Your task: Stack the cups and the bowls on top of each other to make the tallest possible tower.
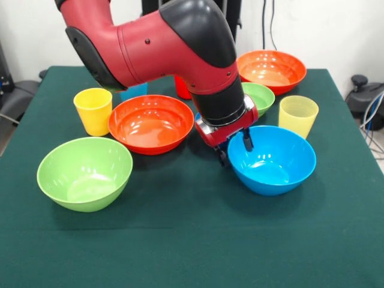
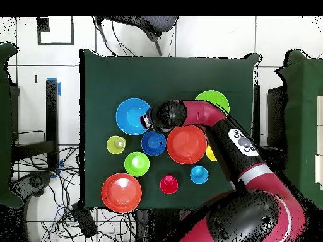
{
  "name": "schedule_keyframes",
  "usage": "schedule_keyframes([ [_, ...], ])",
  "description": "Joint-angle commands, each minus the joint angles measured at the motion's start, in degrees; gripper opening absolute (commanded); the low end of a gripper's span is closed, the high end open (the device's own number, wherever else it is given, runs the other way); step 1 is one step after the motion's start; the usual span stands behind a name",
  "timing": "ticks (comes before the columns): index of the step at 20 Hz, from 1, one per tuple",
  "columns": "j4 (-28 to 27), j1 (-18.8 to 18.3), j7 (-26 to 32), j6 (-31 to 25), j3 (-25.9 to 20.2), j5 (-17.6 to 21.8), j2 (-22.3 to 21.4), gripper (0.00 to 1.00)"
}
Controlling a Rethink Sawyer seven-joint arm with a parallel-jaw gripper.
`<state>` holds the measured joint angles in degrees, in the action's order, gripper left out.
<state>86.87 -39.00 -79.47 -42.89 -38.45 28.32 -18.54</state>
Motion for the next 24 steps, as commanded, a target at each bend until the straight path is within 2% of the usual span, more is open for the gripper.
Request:
schedule_keyframes([
  [1, 0.14, 0.45, -0.06, -0.74, 2.16, 0.04, 2.12, 1.0],
  [7, 0.35, 0.15, -0.21, -0.79, 1.84, -0.44, 2.4, 1.0],
  [8, 0.38, 0.21, -0.19, -1.05, 1.95, -0.46, 2.39, 0.0],
  [24, -0.18, 0.79, 0.08, -2.67, 2.35, -0.73, 2.51, 0.0],
])
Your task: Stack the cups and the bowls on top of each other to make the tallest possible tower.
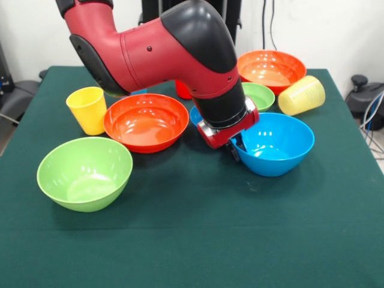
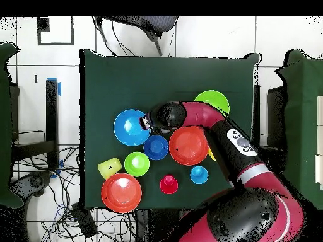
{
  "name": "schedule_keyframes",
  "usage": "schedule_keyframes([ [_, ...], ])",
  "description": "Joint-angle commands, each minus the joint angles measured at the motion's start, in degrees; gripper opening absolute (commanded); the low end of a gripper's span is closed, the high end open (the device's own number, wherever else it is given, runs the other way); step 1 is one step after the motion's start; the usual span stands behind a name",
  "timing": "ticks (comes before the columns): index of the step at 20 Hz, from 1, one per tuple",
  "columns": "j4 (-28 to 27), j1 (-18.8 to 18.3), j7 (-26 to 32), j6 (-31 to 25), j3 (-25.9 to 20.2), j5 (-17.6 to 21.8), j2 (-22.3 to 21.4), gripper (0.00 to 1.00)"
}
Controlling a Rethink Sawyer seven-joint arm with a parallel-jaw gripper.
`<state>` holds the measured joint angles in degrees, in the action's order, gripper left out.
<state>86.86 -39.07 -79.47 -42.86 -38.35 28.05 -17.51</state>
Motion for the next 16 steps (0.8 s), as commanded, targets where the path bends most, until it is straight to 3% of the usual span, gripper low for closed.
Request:
schedule_keyframes([
  [1, -0.32, 0.87, 0.3, -2.4, 2.15, -0.26, 1.46, 0.0],
  [8, -0.93, 0.04, 2.07, -3.57, 1.39, -0.27, -0.61, 0.0],
  [16, 3.07, -6.01, 4.13, -5.16, -4.86, -5.58, -4.51, 0.0],
])
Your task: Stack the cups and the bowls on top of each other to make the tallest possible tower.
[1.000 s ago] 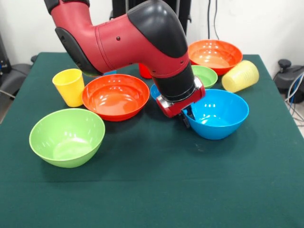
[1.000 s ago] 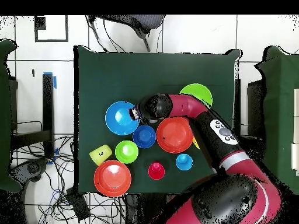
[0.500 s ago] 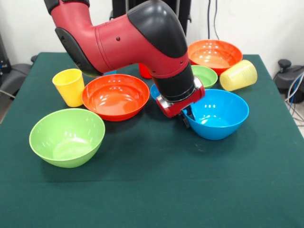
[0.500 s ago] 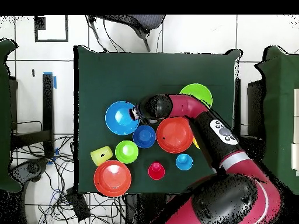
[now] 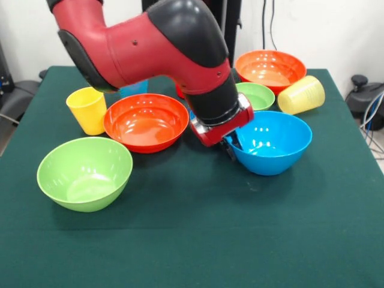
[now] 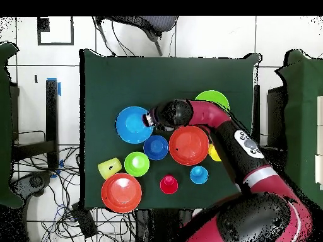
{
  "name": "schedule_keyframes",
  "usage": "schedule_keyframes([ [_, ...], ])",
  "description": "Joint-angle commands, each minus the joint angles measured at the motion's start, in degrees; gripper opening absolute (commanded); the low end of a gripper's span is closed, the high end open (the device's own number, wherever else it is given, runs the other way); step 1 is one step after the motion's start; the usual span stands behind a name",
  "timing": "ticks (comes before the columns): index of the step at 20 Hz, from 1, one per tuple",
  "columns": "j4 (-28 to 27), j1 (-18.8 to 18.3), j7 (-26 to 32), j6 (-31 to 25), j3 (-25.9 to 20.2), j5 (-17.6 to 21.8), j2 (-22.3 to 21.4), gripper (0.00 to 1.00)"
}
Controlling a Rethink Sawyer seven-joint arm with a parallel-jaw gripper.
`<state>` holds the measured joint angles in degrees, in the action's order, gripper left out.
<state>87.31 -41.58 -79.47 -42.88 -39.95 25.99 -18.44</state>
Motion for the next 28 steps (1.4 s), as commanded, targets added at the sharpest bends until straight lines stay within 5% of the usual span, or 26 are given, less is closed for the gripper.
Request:
schedule_keyframes([
  [1, 3.1, -4.08, 4.48, -5.63, -3.7, -4.01, -3.91, 0.0],
  [13, 5.03, -7.54, 6.65, -10.06, -7.39, -7.76, -7.1, 0.0],
  [28, 8.39, -10.62, 11.26, -23.34, -11.97, -9.8, -8.55, 0.0],
])
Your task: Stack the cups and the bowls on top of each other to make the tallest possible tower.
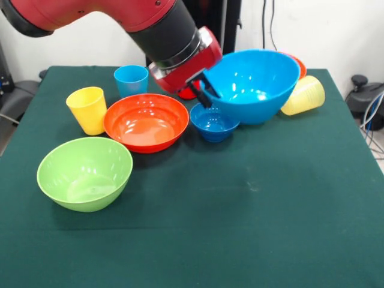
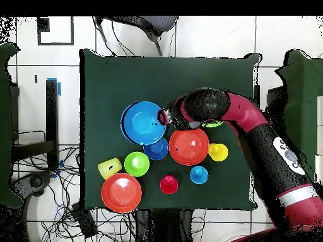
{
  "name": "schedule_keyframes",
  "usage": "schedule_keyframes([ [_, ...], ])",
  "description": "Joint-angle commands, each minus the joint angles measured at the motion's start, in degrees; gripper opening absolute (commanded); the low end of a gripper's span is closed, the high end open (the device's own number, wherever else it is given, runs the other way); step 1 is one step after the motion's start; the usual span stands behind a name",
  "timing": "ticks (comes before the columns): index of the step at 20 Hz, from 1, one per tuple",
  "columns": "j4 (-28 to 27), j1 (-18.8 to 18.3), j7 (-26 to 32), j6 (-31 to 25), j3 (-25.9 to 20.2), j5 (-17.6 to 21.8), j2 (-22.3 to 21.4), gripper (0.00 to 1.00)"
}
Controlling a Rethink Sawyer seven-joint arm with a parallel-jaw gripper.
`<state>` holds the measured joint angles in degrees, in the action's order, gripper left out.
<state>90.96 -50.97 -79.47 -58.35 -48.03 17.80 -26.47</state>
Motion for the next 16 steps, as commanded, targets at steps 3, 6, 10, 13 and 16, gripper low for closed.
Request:
schedule_keyframes([
  [3, 4.77, -2.05, 11.78, -9.3, -5.2, -1.49, -0.69, 0.0],
  [6, 4.69, -2.44, 12.64, -9.82, -5.34, 0.75, -1.2, 0.0],
  [10, 3.64, -1.99, 14.09, -10.49, -3.42, 5.44, -1.95, 0.0],
  [13, 2.09, -1.76, 15.7, -10.95, -2.56, 8.37, -2.65, 0.0],
  [16, 1.02, -1.86, 16.58, -10.32, -2.43, 10.52, -2.7, 0.0],
])
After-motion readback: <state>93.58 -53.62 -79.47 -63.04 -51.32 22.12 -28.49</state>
